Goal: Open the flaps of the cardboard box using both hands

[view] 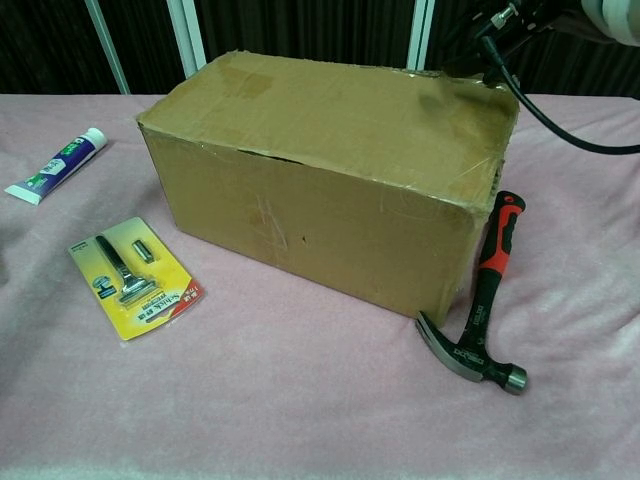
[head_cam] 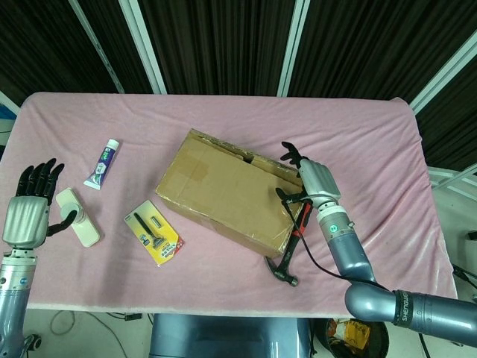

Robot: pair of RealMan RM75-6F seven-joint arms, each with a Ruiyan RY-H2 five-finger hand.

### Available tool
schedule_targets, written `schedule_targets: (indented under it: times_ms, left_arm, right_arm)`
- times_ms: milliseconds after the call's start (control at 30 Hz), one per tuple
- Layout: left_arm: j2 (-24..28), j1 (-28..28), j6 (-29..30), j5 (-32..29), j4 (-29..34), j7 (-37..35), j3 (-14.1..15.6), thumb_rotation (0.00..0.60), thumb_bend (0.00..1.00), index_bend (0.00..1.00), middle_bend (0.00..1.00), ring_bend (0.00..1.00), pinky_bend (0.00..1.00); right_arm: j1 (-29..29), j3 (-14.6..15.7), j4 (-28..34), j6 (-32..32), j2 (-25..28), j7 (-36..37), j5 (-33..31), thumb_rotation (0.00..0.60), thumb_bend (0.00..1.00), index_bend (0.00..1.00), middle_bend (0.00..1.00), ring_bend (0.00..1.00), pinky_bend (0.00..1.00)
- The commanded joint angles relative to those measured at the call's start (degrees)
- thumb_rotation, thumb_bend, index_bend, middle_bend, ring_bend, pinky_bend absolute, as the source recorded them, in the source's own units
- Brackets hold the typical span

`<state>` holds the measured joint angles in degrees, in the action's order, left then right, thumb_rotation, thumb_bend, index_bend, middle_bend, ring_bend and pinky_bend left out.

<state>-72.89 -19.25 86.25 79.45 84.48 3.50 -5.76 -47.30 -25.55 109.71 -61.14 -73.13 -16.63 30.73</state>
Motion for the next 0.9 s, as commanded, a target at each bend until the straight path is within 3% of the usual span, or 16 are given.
schedule_targets:
  times_ms: [33,300,467,600,900]
  left_arm:
    - [-0.1,0.07,0.16,0.28,-0.13,-0.21,-0.37,0.6,0.21,0.0,0.0,0.0,0.0]
    - [0.12,0.34,-0.75,-0.19,0.15,-0.36,-1.12,0.6,0.21,0.0,0.0,0.0,0.0]
    - [0.12,0.46,-1.22,-0.24,0.11,-0.51,-1.45,0.6,0.21,0.0,0.0,0.0,0.0]
    - [0.13,0.56,-1.43,-0.12,-0.09,-0.74,-1.75,0.6,0.21,0.0,0.0,0.0,0.0]
    - [0.04,0.8,-1.65,0.37,-0.38,-1.13,-2.1,0.6,0.21,0.0,0.0,0.0,0.0]
  right_arm:
    - [-0.06,0.35,-0.2,-0.04,-0.15,0.24,0.05,0.6,0.37,0.07,0.26,0.25,0.38]
    - [0.09,1.83,0.38,0.38,-0.37,1.04,-0.14,0.6,0.37,0.07,0.26,0.25,0.38]
    - [-0.16,1.84,1.41,0.35,-0.39,1.56,-0.34,0.6,0.38,0.07,0.26,0.28,0.46]
    - [-0.54,1.08,3.43,0.35,0.19,2.18,-1.12,0.6,0.39,0.07,0.27,0.31,0.52]
    - [-0.51,-2.75,9.53,0.88,2.72,6.78,-5.9,0.6,0.4,0.07,0.26,0.31,0.52]
